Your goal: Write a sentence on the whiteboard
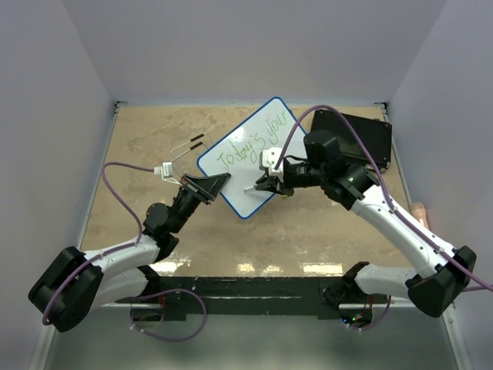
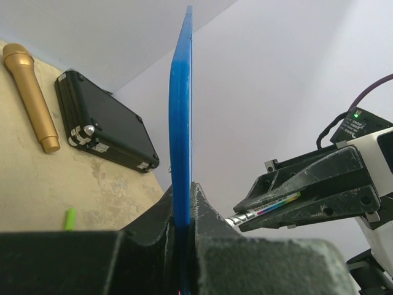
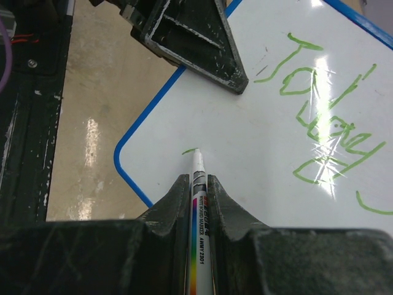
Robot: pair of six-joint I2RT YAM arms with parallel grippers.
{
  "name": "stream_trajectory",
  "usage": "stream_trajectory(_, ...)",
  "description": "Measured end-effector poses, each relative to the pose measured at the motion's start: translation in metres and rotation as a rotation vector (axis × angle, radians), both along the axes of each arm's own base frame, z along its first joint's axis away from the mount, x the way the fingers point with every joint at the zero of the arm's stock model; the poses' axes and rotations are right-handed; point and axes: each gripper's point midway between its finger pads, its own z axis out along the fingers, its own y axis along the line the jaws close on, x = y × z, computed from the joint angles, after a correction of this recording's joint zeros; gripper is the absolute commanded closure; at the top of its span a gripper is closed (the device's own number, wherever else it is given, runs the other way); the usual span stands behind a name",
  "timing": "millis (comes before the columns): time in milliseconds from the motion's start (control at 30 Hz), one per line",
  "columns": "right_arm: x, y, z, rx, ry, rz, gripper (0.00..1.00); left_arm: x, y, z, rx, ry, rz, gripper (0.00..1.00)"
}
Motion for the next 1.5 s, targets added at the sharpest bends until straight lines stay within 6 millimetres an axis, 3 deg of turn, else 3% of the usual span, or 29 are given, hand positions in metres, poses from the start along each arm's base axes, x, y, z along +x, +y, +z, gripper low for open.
stream_trajectory(933,0.017,0.003,0.020,0.042,-0.039,-0.084,1.00,0.002,0.008,0.010,-0.031,-0.011,0.042,1.00)
stream_trajectory(1500,0.004,-0.010,-0.004,-0.059,-0.021,-0.046,1.00,0.004,0.007,0.002,-0.007,0.010,0.052,1.00)
